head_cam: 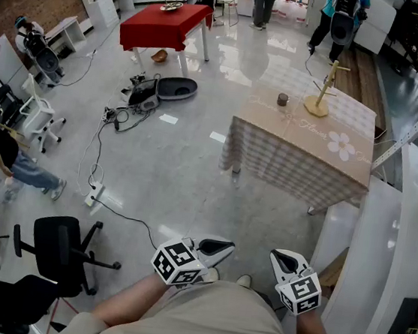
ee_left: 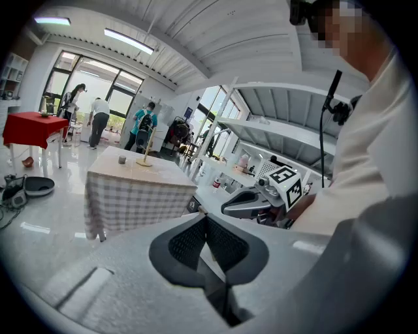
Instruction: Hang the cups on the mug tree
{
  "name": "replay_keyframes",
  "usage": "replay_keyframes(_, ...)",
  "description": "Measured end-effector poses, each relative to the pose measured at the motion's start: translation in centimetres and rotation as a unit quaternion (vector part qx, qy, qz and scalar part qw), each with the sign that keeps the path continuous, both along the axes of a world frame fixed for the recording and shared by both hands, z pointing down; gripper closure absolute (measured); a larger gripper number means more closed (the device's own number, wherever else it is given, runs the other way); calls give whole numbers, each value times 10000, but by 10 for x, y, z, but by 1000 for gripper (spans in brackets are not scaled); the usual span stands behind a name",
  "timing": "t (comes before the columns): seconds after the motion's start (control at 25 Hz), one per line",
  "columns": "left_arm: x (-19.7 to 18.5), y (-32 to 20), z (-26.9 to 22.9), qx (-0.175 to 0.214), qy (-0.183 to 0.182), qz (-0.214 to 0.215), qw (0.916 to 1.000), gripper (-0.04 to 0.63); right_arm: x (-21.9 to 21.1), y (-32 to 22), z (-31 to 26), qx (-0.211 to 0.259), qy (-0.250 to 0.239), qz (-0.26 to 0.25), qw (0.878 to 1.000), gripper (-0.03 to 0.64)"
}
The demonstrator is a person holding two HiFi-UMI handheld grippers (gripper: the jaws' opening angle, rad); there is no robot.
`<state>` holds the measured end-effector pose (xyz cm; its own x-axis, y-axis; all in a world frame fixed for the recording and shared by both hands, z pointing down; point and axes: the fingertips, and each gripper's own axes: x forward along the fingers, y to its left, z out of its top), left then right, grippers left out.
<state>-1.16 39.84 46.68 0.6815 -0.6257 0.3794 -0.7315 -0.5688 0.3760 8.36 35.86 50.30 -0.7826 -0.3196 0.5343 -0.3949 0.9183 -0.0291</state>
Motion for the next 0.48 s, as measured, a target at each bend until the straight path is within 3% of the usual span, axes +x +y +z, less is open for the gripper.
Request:
replay_keyframes(0.28,-35,-1,25,-81,-62,22,9999,588,-32,-4,18,-59,-17,48,10000,604)
replay_keyframes(0.48,-38,-27,32,-180,-15,4,9998,588,-39,-37,27,-139,-2,-43,9999,604)
